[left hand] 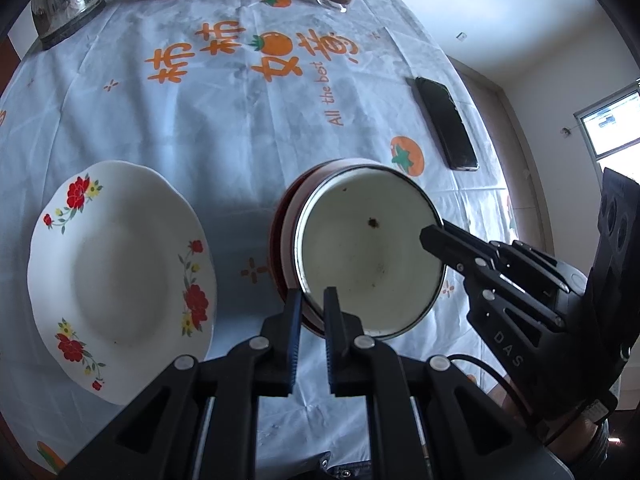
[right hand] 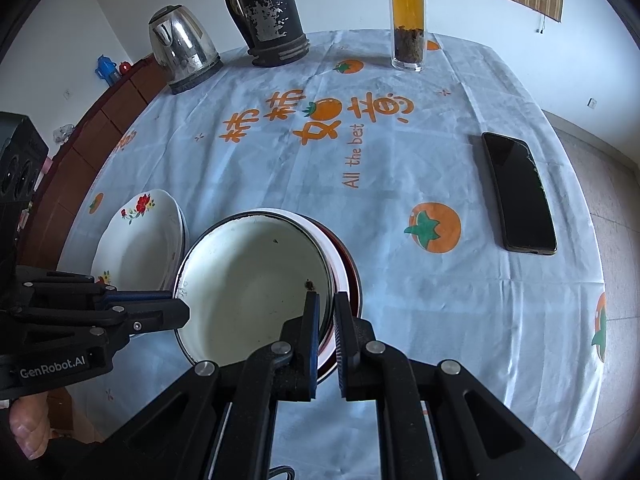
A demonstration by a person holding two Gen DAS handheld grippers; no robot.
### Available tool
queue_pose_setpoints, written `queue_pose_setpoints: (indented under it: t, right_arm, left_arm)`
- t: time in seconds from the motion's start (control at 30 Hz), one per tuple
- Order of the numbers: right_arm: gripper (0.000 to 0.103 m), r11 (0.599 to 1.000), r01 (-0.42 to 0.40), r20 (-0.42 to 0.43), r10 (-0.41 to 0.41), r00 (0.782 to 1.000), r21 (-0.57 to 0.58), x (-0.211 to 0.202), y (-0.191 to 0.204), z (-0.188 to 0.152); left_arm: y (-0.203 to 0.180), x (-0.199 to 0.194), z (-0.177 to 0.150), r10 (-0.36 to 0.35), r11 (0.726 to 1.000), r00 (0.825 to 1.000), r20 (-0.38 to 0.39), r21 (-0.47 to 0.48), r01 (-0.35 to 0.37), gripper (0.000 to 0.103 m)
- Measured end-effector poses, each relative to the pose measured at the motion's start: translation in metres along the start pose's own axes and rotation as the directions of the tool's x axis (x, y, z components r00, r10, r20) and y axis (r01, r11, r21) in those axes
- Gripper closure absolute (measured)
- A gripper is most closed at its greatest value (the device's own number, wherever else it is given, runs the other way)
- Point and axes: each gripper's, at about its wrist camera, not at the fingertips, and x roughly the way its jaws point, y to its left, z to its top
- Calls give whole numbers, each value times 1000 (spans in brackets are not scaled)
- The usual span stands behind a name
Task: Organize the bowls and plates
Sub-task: 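Lower the enamel bowl into the pink bowl with the right gripper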
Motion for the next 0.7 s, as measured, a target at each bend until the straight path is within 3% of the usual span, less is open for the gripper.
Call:
queue_pose_setpoints:
  t: [0.7]
  right_arm:
    - [94, 1000, 8, -3, -8, 1000, -9, 3, 1, -2]
  left_arm:
    - [4, 7, 3, 6, 1000, 1000, -4, -2, -6, 96]
